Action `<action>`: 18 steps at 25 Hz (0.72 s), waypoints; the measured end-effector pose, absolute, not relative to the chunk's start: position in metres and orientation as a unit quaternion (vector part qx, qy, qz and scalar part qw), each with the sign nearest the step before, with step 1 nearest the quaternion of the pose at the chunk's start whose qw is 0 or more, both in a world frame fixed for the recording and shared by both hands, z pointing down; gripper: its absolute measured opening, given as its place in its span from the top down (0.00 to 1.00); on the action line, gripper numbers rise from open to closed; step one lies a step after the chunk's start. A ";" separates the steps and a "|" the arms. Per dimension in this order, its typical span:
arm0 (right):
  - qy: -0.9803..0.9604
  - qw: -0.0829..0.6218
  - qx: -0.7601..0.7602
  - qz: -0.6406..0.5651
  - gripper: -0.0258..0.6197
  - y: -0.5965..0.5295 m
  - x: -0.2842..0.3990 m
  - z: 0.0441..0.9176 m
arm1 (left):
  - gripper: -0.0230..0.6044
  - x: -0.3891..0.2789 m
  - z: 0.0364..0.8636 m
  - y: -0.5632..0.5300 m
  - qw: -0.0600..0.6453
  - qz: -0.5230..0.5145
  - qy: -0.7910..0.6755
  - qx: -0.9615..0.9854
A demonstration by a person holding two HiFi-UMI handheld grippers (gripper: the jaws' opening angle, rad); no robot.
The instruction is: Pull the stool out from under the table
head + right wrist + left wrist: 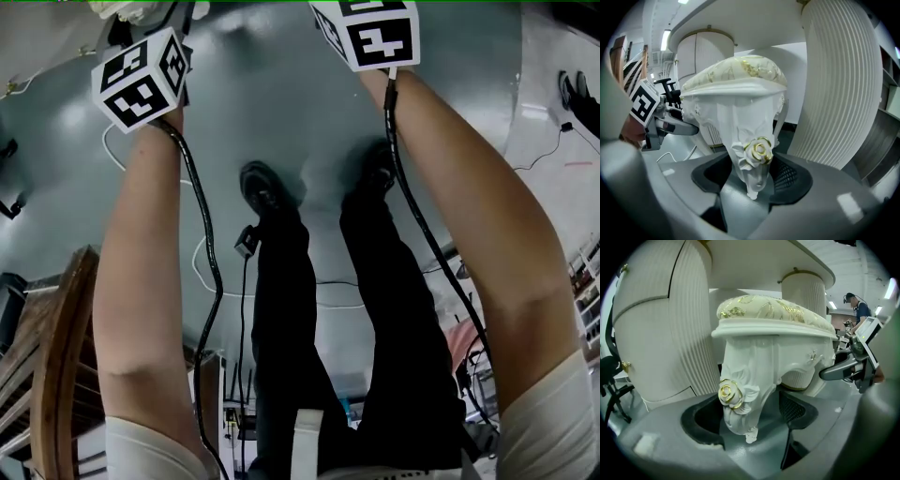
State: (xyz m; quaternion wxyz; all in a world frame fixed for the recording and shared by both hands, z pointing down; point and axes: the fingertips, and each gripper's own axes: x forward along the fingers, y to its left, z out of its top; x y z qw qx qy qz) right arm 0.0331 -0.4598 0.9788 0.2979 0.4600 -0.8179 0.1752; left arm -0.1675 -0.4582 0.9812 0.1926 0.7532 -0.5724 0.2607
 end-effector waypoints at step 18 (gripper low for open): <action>-0.807 0.300 0.476 0.180 0.58 -0.438 0.059 0.982 | 0.54 -0.154 0.980 -0.434 0.191 0.266 -0.593 0.736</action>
